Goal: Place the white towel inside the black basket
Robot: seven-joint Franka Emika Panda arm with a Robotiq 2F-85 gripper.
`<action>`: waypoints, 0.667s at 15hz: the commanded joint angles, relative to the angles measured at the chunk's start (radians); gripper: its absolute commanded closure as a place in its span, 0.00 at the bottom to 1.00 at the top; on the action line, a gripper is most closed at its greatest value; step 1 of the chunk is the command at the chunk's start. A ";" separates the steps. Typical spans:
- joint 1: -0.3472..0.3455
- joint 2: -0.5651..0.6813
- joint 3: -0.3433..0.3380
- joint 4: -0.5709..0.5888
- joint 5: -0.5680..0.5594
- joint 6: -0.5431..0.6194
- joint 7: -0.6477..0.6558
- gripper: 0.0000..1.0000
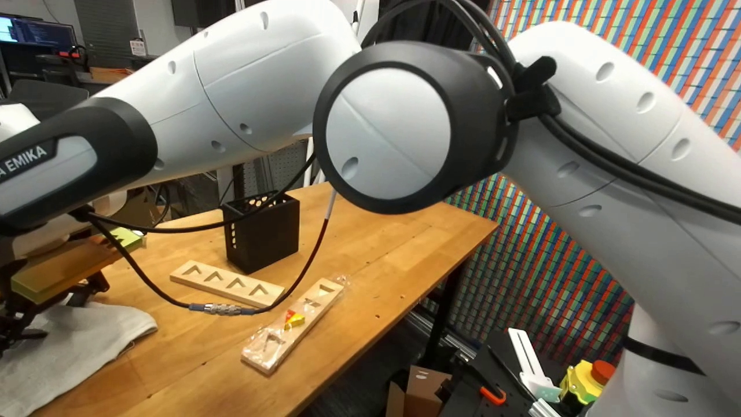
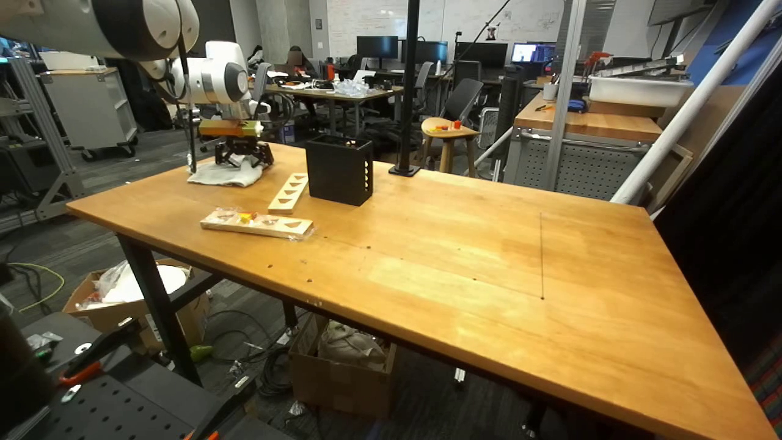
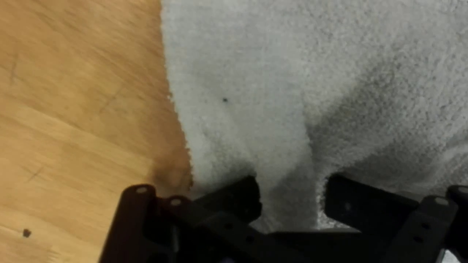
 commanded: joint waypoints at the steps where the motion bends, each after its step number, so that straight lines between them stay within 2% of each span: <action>1: 0.014 0.018 0.001 0.034 0.000 -0.024 0.009 0.79; 3: 0.019 0.002 -0.001 0.020 -0.002 -0.032 0.016 0.95; 4: 0.023 -0.007 -0.005 0.013 -0.005 -0.038 0.022 0.99; 10: 0.011 -0.084 -0.012 -0.039 -0.008 -0.096 0.028 1.00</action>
